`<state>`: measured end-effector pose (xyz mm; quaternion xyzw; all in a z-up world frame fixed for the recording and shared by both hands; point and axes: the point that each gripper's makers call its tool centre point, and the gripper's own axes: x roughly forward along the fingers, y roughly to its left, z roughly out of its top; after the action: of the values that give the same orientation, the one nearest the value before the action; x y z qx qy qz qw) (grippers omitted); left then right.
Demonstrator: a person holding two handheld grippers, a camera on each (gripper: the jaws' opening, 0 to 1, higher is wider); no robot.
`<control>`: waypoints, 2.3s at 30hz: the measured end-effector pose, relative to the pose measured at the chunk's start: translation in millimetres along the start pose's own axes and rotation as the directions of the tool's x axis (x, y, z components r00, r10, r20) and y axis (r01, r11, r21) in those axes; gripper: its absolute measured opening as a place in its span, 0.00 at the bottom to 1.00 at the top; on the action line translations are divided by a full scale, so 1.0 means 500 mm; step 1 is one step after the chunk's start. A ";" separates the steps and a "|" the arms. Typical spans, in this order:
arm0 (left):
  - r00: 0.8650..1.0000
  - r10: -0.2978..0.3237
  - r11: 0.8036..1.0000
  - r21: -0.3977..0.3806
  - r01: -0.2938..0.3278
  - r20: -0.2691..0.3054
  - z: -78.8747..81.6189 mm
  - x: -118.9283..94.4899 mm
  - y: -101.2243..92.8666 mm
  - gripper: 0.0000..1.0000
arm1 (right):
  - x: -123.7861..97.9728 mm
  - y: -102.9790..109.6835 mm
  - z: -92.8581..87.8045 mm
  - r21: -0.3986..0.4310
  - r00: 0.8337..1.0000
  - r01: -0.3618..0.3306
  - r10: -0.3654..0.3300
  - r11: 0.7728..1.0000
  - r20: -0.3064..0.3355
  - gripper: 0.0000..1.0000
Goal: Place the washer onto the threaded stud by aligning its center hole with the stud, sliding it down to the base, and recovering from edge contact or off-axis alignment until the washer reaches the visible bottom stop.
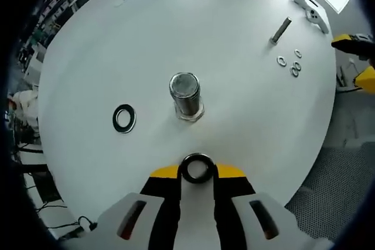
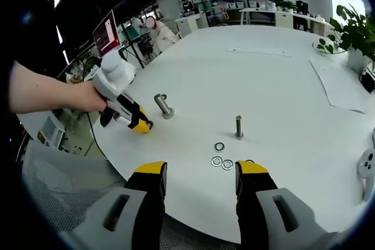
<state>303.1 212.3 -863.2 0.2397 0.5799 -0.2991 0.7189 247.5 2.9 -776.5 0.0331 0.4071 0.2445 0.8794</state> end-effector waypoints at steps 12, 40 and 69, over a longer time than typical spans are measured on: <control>0.994 -0.020 0.999 -0.026 0.023 0.110 0.047 -0.064 0.013 0.18 | 0.001 0.001 0.000 0.010 1.000 -0.002 0.002 1.000 -0.001 0.49; 0.991 -0.029 0.994 0.108 0.014 0.133 0.156 -0.102 0.012 0.18 | 0.002 0.000 -0.011 0.027 1.000 -0.011 0.011 1.000 -0.020 0.49; 1.000 -0.002 0.993 0.121 0.000 0.020 0.140 -0.005 0.009 0.19 | 0.002 0.004 -0.010 0.044 1.000 -0.023 0.024 0.999 -0.017 0.49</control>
<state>354.3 167.3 -845.9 0.2794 0.5536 -0.3364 0.7087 243.7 4.6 -779.9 0.0548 0.4197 0.2461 0.8719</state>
